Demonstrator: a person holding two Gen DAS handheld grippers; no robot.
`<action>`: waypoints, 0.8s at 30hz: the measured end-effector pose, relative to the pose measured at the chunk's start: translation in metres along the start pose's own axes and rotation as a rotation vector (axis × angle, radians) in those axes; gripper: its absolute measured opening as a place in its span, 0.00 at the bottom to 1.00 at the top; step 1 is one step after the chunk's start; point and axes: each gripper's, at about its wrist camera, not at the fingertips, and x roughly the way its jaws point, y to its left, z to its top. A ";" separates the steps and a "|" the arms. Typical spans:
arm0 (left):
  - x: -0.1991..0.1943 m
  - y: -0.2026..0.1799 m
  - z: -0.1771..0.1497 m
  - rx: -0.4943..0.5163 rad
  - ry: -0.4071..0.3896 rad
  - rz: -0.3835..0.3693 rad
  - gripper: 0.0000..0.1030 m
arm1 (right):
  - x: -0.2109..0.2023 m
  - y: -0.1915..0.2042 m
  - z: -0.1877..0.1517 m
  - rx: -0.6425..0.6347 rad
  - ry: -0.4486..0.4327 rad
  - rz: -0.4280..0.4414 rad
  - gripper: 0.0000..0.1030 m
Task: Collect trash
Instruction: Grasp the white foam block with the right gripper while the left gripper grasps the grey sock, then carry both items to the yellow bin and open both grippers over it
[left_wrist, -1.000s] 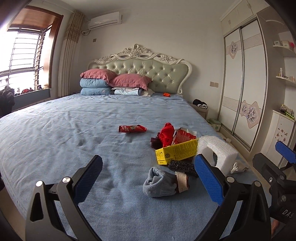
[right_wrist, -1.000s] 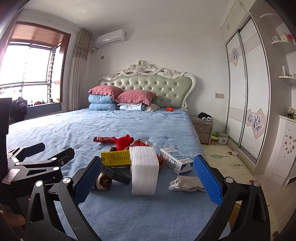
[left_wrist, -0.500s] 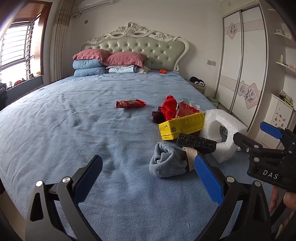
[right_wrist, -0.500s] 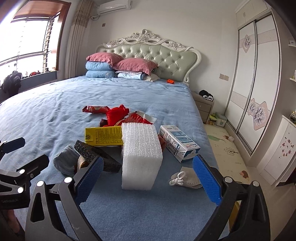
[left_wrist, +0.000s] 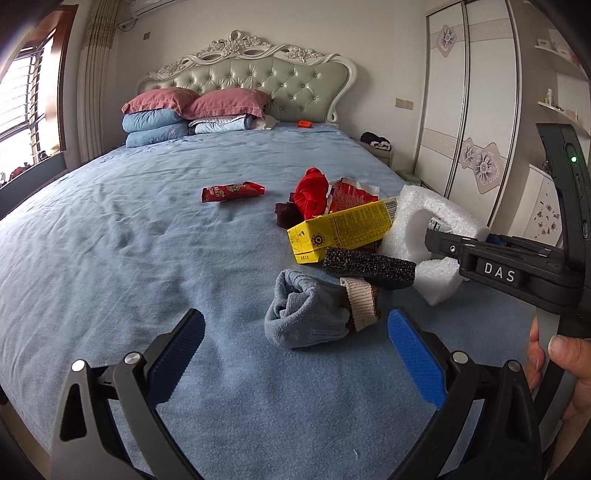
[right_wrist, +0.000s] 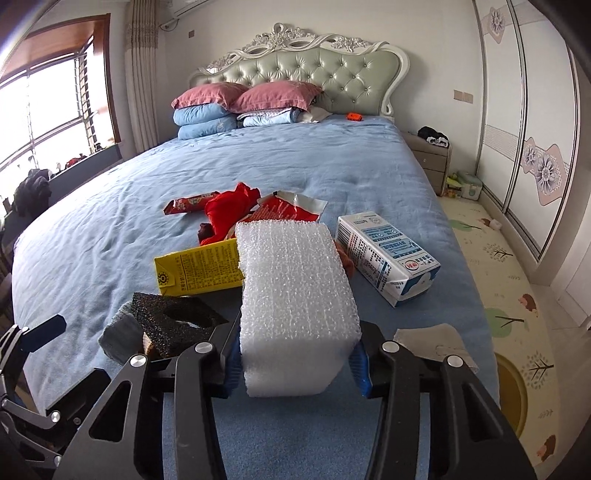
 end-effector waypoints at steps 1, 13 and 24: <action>0.002 -0.001 0.000 0.003 0.008 -0.001 0.96 | -0.006 -0.002 0.001 0.007 -0.021 0.002 0.44; 0.048 -0.012 0.012 0.010 0.173 -0.008 0.95 | -0.080 -0.003 0.005 -0.031 -0.183 0.045 0.44; 0.037 -0.017 0.007 0.025 0.204 -0.081 0.32 | -0.091 -0.013 -0.007 -0.038 -0.159 0.066 0.44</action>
